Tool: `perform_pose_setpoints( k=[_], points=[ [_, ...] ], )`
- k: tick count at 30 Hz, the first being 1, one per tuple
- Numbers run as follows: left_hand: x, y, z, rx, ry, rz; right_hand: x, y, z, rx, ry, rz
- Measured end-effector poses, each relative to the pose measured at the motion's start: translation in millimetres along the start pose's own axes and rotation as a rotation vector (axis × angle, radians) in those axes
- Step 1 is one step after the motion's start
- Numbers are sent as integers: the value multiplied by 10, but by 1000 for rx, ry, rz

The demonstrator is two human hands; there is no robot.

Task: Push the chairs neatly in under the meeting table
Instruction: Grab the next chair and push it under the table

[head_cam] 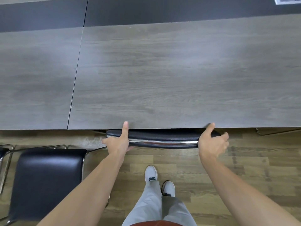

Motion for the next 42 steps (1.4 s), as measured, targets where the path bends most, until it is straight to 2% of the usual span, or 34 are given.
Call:
perform_pose_setpoints(
  k=[11, 17, 19, 22, 24, 26, 33, 42],
  points=[
    [32, 22, 23, 45, -12, 83, 40, -23, 108, -62, -14, 25],
    [60, -43, 29, 132, -44, 151, 1, -76, 106, -160, 0, 114],
    [36, -117, 14, 277, 13, 99, -53, -101, 123, -234, -24, 134],
    [-73, -200, -72, 474, 189, 3, -222, -110, 238, -335, -240, 126],
    [-193, -232, -137, 550, 291, -4, -412, -100, 358, -402, -376, 142],
    [-332, -258, -202, 599, 363, 4, -605, -82, 489, -395, -432, 209],
    [-868, -477, -351, 651, 564, 152, -1170, -378, 765, -271, -672, 351],
    [-1426, -1031, -359, 679, 833, 46, -1485, -1299, 861, -132, -814, 238]
  ],
)
Point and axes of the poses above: each hand's wrist, its own x-axis towards the middle knuckle, its own y-axis out of the palm, z = x × y, the point moved 5 cm from there along x, towards the middle knuckle, and after that the axes turned 8 degrees about x, right-handed, at the moved point
